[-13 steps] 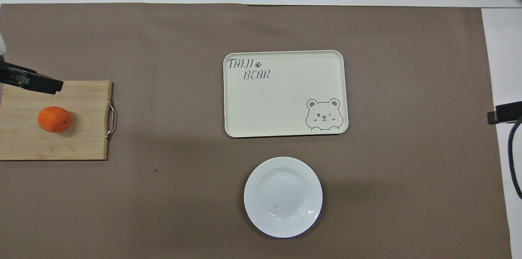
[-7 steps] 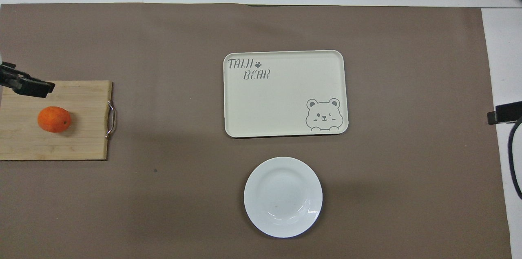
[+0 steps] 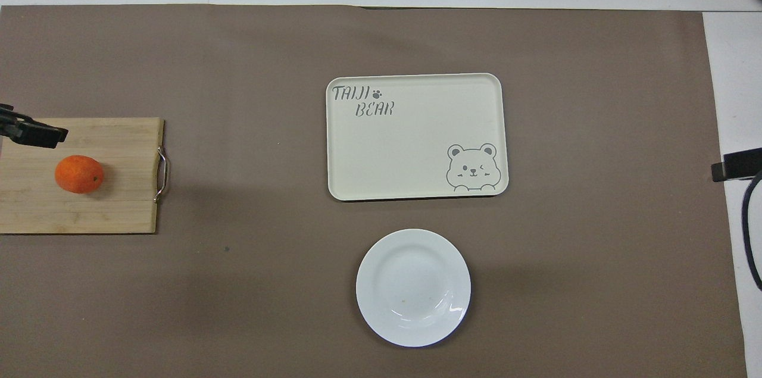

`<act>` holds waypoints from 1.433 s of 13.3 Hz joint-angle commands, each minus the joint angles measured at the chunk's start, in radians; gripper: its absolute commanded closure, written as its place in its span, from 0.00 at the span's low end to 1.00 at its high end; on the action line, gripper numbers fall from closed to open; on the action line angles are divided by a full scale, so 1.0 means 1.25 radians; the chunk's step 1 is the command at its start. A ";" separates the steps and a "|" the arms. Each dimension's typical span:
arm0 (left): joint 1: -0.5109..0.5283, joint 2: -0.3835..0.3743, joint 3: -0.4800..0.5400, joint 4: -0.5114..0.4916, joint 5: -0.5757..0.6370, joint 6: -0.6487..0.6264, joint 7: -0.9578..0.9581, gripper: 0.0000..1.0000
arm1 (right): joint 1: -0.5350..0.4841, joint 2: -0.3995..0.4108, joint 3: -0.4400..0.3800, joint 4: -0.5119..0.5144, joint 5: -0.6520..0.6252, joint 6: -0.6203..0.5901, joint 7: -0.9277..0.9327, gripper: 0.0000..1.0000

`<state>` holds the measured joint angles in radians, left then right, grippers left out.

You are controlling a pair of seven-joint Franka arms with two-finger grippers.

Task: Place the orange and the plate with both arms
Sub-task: 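Lower the left gripper over the orange on the wooden board, then close the left gripper on the orange and lift it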

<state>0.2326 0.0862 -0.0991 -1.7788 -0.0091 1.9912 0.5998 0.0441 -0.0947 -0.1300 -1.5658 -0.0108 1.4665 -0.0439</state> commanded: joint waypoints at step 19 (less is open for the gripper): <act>0.104 0.099 -0.005 -0.221 -0.060 0.261 -0.146 0.00 | -0.007 0.003 0.006 0.012 -0.009 -0.015 0.012 0.00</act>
<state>0.3648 0.2321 -0.1094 -1.9911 -0.0756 2.2055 0.4306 0.0441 -0.0947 -0.1301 -1.5657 -0.0108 1.4664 -0.0439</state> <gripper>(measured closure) 0.000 0.000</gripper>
